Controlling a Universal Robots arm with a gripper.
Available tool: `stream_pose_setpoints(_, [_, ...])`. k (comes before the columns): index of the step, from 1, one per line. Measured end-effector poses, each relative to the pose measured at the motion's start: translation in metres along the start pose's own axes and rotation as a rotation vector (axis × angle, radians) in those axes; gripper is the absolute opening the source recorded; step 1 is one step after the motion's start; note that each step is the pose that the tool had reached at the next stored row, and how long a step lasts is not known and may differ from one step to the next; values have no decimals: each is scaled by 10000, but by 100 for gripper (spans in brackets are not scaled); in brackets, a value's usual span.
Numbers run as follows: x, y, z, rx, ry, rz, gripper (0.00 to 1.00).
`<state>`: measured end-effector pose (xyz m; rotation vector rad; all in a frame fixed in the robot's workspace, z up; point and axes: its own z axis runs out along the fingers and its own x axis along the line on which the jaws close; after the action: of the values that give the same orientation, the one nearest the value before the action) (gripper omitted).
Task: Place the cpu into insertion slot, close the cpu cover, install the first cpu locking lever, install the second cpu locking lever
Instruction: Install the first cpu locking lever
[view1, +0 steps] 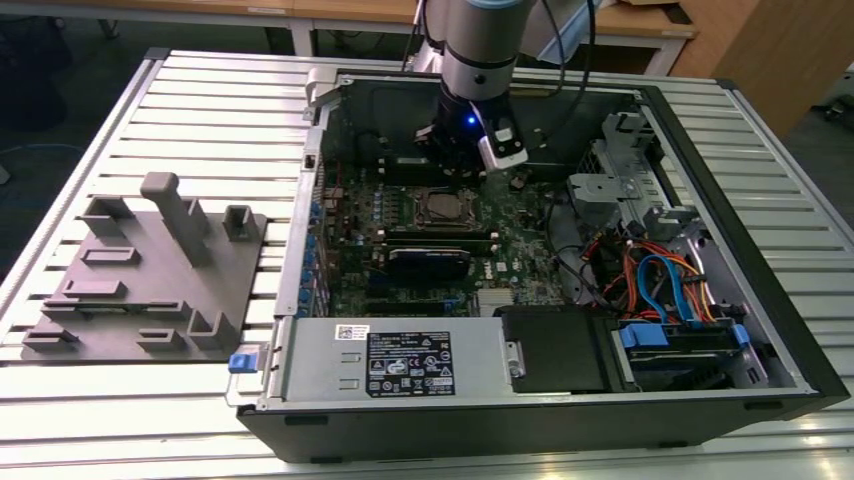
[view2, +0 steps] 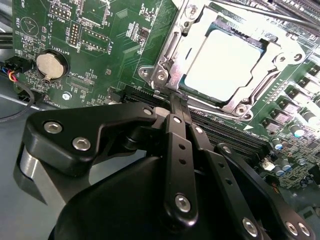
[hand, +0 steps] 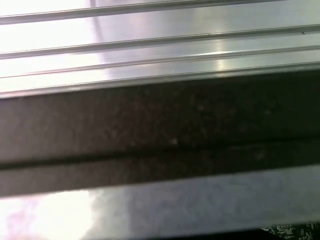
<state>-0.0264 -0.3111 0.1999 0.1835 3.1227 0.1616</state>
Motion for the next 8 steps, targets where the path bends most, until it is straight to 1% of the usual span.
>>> stream_pose_setpoints(8, [-6,15,15,1,0,2,10])
